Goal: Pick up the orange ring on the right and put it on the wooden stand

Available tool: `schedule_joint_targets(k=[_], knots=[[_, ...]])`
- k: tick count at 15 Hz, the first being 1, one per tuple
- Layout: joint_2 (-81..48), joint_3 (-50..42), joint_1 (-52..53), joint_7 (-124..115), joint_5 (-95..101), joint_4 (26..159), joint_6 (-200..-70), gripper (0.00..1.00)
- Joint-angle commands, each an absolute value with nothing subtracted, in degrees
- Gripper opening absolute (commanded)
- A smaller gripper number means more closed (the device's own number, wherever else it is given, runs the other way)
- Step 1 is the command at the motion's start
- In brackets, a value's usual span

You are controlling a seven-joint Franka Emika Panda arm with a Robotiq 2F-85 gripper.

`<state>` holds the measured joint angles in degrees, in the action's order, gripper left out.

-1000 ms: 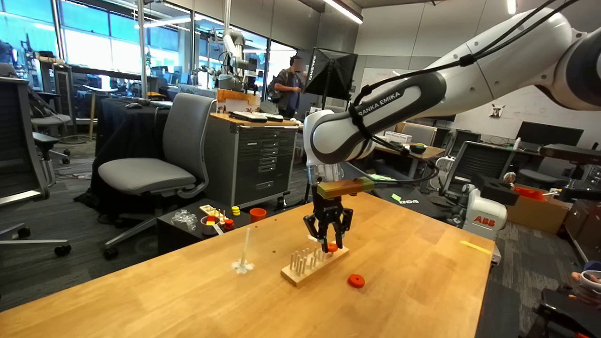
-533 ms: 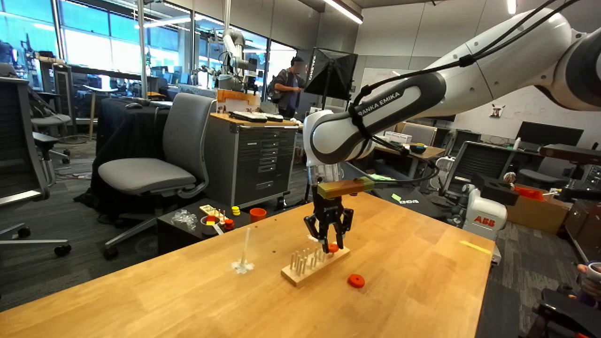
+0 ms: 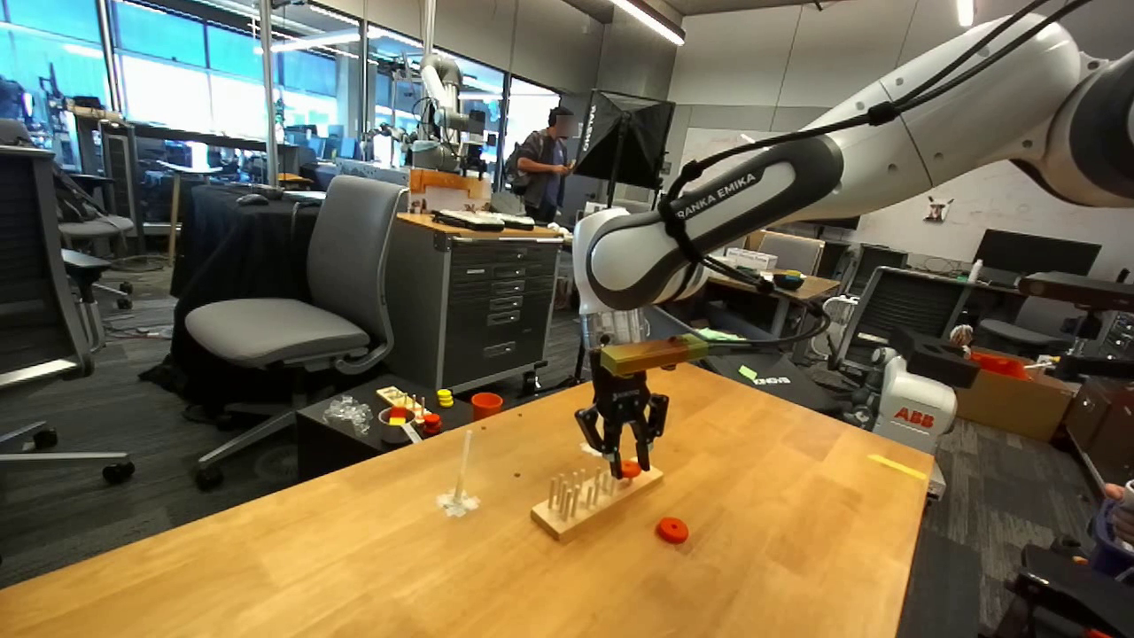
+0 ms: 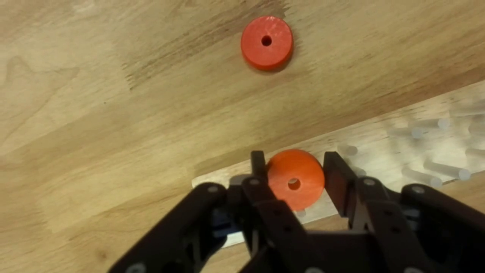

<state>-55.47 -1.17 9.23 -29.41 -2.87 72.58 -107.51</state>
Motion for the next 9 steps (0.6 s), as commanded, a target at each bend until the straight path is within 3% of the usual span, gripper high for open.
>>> schedule_joint_targets(k=[1, 9], knots=[[-52.88, -1.23, 9.39, -27.63, -3.21, 76.43, -107.82, 0.17], [-49.12, -0.81, 9.36, -25.04, -3.28, 81.64, -108.58, 0.17]])
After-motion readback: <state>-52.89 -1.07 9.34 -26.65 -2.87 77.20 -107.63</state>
